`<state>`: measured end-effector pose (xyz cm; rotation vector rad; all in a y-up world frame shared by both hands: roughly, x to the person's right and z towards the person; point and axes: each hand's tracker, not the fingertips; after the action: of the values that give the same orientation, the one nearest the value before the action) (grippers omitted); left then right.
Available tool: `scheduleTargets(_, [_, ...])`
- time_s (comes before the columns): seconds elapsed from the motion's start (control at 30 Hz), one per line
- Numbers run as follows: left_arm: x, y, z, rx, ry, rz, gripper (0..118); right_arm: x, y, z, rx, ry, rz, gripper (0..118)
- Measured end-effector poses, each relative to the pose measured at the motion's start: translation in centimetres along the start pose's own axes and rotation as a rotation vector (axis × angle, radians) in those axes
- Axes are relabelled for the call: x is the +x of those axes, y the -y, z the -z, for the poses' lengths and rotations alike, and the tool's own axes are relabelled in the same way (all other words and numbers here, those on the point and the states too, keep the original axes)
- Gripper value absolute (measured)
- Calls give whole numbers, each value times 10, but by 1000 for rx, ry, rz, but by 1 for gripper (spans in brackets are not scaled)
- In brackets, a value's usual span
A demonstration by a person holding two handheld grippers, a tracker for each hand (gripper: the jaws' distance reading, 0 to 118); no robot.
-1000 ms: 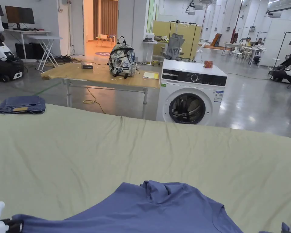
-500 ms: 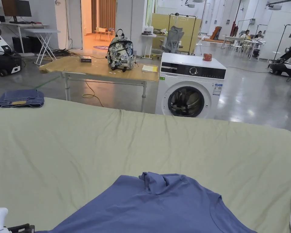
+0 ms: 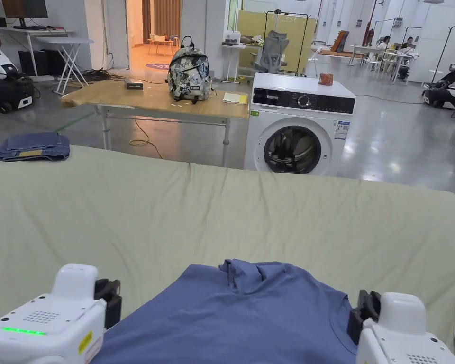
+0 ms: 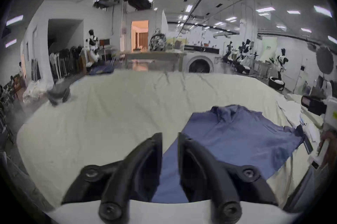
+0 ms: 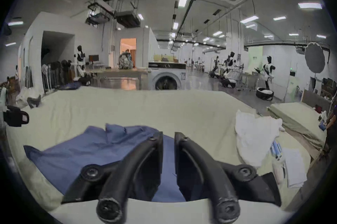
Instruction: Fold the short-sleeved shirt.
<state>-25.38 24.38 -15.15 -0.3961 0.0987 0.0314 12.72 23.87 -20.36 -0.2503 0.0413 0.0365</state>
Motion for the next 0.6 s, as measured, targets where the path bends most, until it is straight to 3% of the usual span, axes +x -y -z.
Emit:
scheduleTargets(0.1, [18,-6,2,30,14,10,0,-18,-4,0,25,-19,-1,0])
scheduleTargets(0.23, [36,-12,-3,85,-7,20,0,-34,-5,-3,45,-28,34,0])
scheduleTargets(0.37, [31,-12,-1,67,-36,32,0,-40,-3,-1,42,-38,14,0])
scheduleTargets(0.6, [-56,1,21,-191,-51,-97,0,-39,9,9,-9,-62,-15,0])
